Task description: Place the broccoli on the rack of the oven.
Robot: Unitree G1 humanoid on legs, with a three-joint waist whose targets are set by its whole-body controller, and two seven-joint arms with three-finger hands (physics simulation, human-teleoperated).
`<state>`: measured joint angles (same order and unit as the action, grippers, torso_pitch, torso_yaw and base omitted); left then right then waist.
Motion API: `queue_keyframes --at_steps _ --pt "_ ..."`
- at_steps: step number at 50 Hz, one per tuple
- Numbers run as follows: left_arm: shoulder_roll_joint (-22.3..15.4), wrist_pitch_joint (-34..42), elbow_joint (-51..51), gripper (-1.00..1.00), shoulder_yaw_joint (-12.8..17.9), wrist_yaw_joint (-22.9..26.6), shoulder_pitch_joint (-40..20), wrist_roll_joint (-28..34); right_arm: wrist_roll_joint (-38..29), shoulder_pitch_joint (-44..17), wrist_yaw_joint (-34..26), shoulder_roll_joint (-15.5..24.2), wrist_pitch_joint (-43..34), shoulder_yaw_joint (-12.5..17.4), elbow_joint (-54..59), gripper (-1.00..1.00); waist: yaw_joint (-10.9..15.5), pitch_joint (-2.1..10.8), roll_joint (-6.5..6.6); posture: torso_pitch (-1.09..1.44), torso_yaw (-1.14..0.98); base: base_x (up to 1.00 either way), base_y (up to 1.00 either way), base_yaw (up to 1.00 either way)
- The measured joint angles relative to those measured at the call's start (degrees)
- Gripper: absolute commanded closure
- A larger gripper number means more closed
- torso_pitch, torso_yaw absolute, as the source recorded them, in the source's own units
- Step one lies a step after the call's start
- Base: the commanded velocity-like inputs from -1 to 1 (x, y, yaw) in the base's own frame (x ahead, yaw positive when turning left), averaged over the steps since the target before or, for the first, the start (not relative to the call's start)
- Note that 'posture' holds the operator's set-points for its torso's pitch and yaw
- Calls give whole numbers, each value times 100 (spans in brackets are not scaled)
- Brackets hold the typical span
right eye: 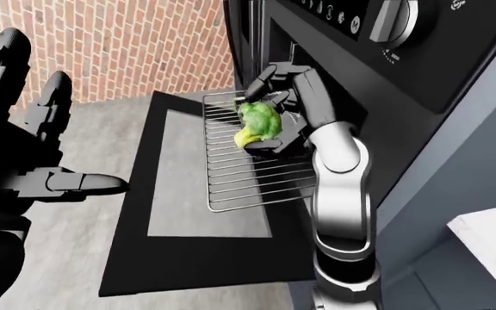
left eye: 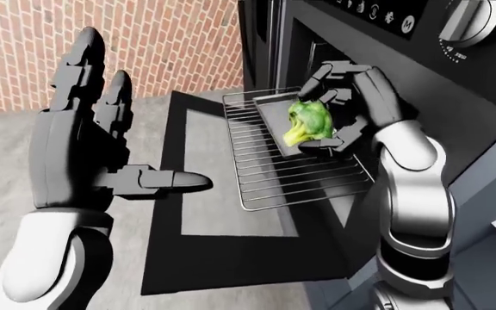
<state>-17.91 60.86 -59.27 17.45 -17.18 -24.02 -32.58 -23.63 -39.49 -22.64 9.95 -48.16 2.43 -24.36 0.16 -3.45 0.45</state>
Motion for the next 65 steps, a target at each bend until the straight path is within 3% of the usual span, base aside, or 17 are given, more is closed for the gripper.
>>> queue_keyframes --at_steps 5,18,27,33,38,46,65 --pt "-48 89 47 -100 40 -31 -67 -63 -24 32 -29 -4 -190 -20 174 100 -56 14 134 0 0 0 0 0" --pt "-118 23 22 -100 70 -156 -85 -174 1 -161 -73 -12 -139 -57 29 100 -61 95 55 0 0 0 0 0" --pt "-500 -292 12 -100 183 -524 -19 -659 -99 -640 180 -99 151 -165 1007 100 -86 64 96 0 0 0 0 0" --pt "-668 -516 -5 -100 203 -789 19 -1048 -254 -1182 486 -83 736 -188 2287 100 -83 57 130 0 0 0 0 0" --pt "-650 -551 -15 -100 208 -822 38 -1072 -238 -1698 1039 39 1439 8 3926 100 -89 58 150 0 0 0 0 0" --pt "-764 -470 -8 -100 291 -975 -53 -1240 -375 -2306 1855 233 2412 -10 6202 100 -101 40 197 0 0 0 0 0" --pt "-679 -492 -4 -100 276 -802 72 -1107 -540 -2765 2661 149 3665 -80 8530 100 -80 67 213 0 0 0 0 0"
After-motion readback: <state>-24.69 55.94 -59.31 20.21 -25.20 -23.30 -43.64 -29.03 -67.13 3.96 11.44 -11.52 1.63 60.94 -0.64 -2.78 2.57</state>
